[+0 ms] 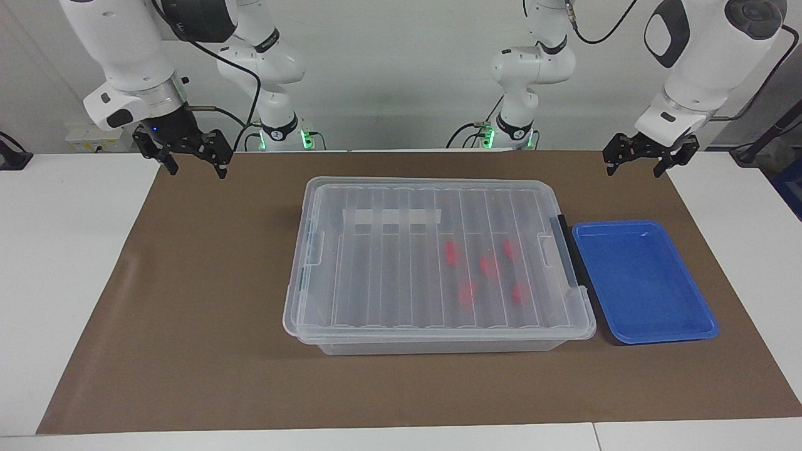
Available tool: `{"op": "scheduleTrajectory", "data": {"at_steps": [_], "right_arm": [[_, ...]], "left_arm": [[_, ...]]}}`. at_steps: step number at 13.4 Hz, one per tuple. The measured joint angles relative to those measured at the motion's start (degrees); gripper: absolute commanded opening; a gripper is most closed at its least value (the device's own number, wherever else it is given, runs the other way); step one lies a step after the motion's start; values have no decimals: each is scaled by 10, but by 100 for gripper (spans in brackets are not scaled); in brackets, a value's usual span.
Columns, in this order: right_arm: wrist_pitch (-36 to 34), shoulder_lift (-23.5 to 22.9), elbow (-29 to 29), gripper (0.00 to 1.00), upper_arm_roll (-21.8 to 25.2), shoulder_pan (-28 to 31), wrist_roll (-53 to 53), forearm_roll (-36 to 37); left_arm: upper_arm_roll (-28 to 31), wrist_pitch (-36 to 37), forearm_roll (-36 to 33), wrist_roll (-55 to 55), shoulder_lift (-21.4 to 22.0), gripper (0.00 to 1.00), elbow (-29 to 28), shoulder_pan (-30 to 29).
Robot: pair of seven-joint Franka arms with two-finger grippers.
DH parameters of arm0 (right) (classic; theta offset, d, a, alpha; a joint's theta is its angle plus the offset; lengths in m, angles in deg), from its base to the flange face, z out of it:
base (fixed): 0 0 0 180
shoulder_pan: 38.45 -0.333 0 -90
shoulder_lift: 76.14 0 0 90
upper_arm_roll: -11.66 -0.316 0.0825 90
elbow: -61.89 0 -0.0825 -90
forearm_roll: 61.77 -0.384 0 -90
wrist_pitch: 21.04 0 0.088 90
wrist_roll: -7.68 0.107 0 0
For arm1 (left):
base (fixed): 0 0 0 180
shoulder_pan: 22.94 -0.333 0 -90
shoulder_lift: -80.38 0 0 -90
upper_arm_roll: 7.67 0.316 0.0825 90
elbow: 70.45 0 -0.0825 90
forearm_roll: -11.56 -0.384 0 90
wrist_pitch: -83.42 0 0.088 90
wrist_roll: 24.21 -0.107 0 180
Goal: Place red block in blue tray from box
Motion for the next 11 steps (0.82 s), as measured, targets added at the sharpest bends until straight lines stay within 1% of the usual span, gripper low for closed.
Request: {"op": "scheduleTrajectory", "data": {"at_steps": [3,5,7,11], "right_arm": [[6,0,0,99,-1,-1,0,0],[28,0,6,95,-1,-2,0,0],[51,0,18,95,-4,-4,4,0],[87,-7,34,95,-8,-35,52,0]], "left_arm": [[0,0,0,0,0,100,0,0],[0,0,0,0,0,100,0,0],[0,0,0,0,0,100,0,0],[0,0,0,0,0,100,0,0]]}}
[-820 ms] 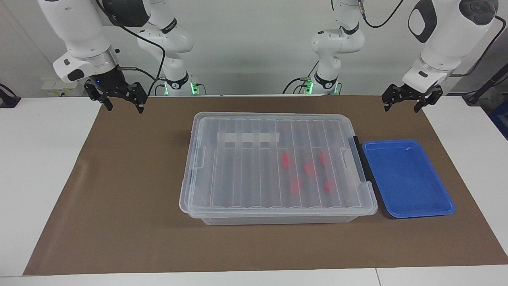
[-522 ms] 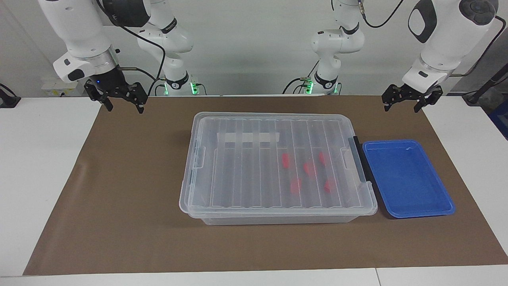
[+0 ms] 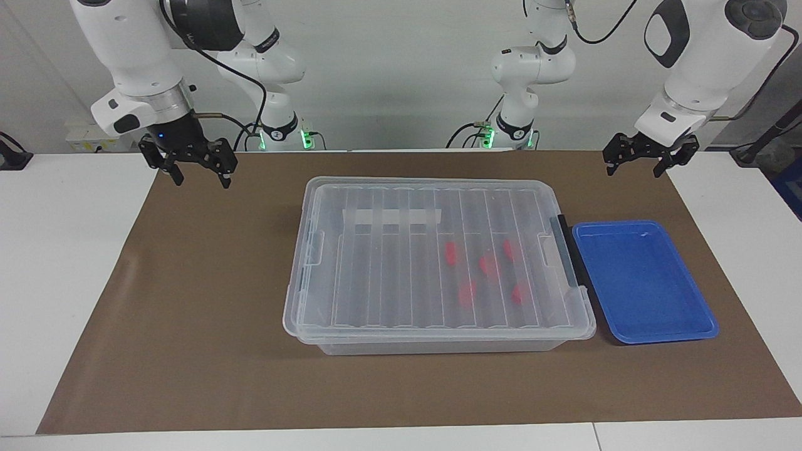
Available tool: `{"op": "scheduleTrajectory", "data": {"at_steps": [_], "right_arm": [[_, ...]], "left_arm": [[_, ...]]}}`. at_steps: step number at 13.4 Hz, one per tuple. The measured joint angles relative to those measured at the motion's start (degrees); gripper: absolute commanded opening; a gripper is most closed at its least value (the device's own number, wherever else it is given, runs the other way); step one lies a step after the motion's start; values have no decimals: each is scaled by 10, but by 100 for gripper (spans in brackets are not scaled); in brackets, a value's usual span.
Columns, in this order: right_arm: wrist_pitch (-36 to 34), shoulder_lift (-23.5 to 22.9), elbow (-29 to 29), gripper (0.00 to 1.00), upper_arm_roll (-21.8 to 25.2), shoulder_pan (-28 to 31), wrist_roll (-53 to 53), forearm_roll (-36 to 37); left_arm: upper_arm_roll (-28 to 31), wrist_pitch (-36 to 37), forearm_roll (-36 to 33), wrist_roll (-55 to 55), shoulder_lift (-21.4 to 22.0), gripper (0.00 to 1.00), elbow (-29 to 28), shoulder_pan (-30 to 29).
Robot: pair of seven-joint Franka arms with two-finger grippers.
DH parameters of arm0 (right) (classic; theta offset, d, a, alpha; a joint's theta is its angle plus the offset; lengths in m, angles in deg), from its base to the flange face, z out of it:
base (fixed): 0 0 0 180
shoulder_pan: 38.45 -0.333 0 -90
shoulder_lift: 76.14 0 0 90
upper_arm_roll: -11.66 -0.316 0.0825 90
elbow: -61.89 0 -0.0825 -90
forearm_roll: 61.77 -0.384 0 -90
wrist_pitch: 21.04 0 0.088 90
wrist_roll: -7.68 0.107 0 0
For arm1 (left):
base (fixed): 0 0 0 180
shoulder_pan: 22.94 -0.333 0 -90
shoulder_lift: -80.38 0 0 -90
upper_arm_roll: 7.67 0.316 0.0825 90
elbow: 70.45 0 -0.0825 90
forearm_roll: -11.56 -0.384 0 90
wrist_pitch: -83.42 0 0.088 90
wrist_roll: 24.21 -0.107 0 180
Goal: Place red block in blue tray from box
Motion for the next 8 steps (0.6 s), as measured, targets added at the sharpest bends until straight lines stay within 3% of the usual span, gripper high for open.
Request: {"op": "scheduleTrajectory", "data": {"at_steps": [8], "right_arm": [[108,-64,15,95,-1,-57,75,0]], "left_arm": [[-5,1,0,0,0,100,0,0]]}}
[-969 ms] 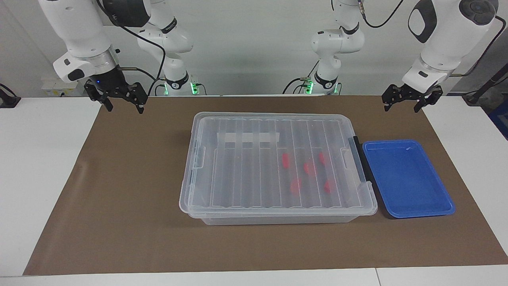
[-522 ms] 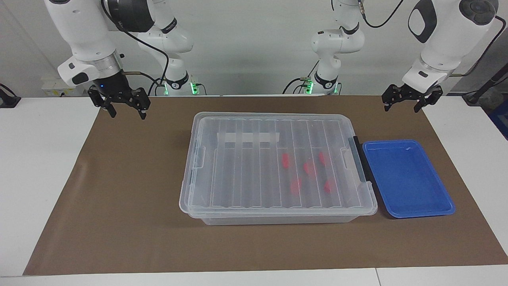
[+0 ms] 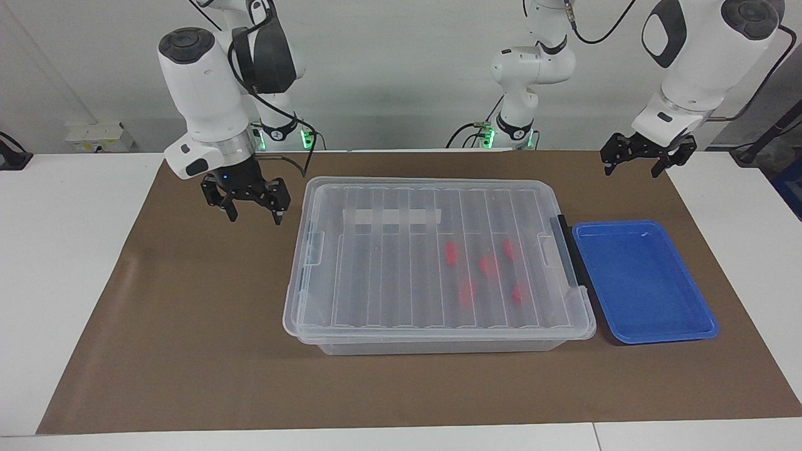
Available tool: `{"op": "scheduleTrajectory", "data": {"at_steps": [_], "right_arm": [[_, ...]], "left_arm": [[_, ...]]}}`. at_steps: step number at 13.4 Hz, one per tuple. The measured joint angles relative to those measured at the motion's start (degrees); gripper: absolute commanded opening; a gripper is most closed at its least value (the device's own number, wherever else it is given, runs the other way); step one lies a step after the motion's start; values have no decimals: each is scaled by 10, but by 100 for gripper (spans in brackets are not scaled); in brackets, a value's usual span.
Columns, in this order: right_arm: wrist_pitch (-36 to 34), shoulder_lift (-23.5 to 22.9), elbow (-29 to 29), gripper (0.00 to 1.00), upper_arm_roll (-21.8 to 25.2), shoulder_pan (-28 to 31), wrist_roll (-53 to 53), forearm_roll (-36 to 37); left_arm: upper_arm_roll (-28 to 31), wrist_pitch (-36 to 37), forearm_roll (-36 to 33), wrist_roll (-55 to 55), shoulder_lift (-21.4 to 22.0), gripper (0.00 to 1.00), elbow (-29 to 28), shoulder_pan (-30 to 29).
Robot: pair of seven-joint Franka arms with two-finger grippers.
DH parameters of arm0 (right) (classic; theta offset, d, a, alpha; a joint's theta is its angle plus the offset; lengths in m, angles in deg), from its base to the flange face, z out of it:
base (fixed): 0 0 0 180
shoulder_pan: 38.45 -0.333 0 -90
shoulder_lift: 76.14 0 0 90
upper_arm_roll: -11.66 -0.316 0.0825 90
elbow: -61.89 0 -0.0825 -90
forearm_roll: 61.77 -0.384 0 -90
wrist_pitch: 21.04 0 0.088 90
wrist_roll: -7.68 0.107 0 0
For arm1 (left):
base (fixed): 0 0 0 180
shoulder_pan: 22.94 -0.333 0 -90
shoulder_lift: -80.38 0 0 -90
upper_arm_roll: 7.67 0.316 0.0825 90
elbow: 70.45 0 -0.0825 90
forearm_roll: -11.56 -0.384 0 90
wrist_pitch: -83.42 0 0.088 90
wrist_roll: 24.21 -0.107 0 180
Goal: Place red block in blue tray from box
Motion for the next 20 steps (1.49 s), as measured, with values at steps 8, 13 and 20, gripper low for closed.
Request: {"op": "scheduleTrajectory", "data": {"at_steps": [8,13,20], "right_arm": [[60,-69,1,94,0,-56,69,25],[59,-72,7,94,5,-52,67,43],[48,-71,8,94,5,-25,-27,43]], "left_arm": [[-5,-8,0,64,1,100,-7,3],[-10,-24,0,126,2,100,-16,19],[-10,-28,0,133,4,100,-19,20]]}}
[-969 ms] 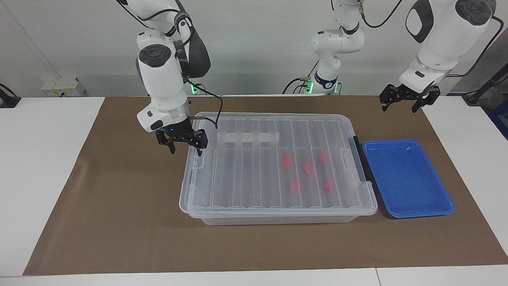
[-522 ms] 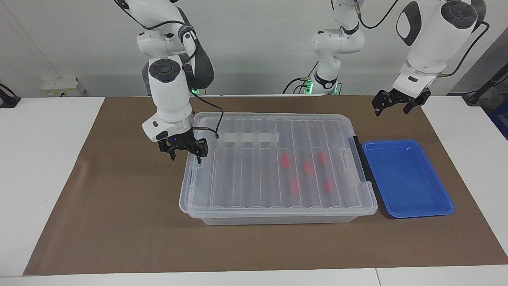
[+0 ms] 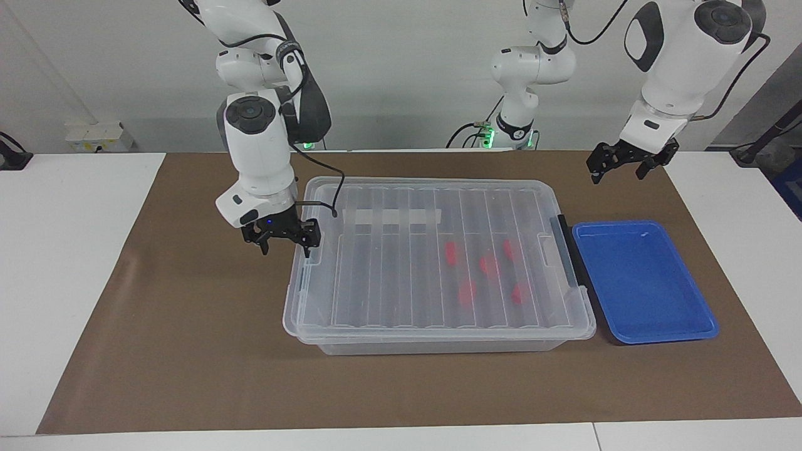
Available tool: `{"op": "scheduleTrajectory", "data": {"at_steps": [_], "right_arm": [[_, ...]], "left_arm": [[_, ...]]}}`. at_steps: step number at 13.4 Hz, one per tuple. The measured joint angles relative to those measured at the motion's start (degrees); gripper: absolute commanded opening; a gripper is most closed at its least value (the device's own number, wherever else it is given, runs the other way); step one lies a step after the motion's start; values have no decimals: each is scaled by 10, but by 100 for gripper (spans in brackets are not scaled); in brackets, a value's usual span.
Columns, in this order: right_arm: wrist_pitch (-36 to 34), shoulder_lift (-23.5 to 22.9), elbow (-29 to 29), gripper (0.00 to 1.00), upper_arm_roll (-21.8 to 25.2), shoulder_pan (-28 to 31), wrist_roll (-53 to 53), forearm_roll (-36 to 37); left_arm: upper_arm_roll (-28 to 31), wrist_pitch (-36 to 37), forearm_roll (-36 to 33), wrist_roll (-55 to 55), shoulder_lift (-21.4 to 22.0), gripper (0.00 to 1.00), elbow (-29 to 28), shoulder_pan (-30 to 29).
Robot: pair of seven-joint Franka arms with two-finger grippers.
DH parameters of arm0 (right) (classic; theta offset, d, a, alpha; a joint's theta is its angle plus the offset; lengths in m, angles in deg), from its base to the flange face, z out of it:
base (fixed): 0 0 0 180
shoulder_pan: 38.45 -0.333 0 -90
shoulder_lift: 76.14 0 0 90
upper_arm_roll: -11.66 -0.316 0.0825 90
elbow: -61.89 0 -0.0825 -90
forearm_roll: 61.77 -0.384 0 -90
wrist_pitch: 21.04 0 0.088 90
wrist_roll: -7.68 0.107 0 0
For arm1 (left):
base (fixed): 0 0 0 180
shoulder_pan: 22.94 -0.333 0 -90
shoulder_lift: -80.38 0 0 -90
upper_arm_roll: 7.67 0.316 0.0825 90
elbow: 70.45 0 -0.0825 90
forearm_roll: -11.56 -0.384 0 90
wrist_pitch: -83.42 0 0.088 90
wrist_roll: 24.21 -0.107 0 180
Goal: Place red block in blue tray from box
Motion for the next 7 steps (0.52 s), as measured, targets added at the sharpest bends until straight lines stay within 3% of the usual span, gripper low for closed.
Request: {"op": "scheduleTrajectory", "data": {"at_steps": [7], "right_arm": [[-1,0,0,93,0,51,-122,0]], "left_arm": [[0,-7,0,5,1,100,-2,2]]}}
